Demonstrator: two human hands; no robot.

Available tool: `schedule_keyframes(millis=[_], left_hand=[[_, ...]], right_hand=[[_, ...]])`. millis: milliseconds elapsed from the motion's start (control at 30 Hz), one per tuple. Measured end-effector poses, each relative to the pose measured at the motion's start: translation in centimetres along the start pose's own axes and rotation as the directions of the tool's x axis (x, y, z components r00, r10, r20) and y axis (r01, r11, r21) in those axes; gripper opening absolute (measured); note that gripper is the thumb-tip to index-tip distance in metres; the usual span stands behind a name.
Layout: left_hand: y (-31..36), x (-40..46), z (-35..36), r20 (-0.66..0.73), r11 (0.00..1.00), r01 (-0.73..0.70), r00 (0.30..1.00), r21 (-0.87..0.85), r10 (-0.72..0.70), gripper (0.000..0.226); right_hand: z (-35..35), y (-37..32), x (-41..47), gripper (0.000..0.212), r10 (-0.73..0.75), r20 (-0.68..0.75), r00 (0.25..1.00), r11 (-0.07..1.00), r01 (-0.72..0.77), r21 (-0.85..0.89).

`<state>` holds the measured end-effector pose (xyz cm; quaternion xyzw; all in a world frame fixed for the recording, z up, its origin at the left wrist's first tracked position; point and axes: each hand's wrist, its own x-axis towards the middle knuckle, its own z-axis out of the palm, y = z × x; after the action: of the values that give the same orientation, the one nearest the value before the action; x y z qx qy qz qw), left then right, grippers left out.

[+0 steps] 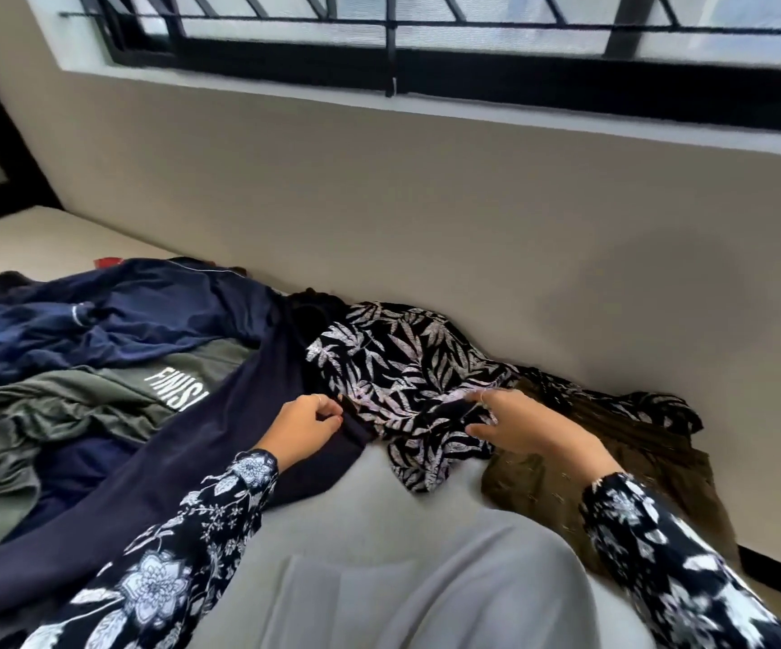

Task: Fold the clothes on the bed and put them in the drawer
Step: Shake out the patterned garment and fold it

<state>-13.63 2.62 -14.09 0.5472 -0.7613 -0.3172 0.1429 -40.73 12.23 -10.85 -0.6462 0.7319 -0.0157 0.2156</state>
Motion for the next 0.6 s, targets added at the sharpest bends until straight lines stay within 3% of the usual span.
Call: schedule_keyframes(millis=[133, 267, 333, 467, 533, 600], left_hand=[[-1.9, 0.2, -1.5, -0.028, 0.999, 0.049, 0.998, -0.005, -0.05, 0.019], [-3.2, 0.7, -1.8, -0.037, 0.997, 0.078, 0.996, -0.021, -0.078, 0.018], [-3.7, 1.0, -1.7, -0.031, 0.996, 0.087, 0.996, -0.032, -0.088, 0.018], [-4.8, 1.6, -1.5, -0.015, 0.993, 0.107, 0.994, -0.044, -0.107, 0.017], [-5.1, 1.8, -1.4, -0.01, 0.992, 0.111, 0.994, -0.056, -0.111, 0.017], [-5.3, 1.9, -1.7, -0.014, 0.991, 0.112, 0.993, -0.077, -0.113, 0.016]], right_hand=[[2.0, -2.0, 3.5, 0.11, 0.043, 0.111, 0.993, 0.999, -0.044, 0.009], [5.7, -3.5, 5.8, 0.121, 0.119, 0.196, 0.973, 0.992, -0.107, -0.068], [7.1, -3.9, 6.7, 0.108, 0.122, 0.142, 0.982, 0.99, -0.111, -0.083], [7.4, -3.8, 8.5, 0.059, 0.153, -0.103, 0.983, 0.985, -0.16, -0.061], [6.7, -3.6, 9.3, 0.044, 0.189, -0.21, 0.959, 0.979, -0.167, 0.117], [5.0, -3.7, 9.9, 0.03, 0.288, -0.274, 0.917, 0.892, -0.154, 0.425]])
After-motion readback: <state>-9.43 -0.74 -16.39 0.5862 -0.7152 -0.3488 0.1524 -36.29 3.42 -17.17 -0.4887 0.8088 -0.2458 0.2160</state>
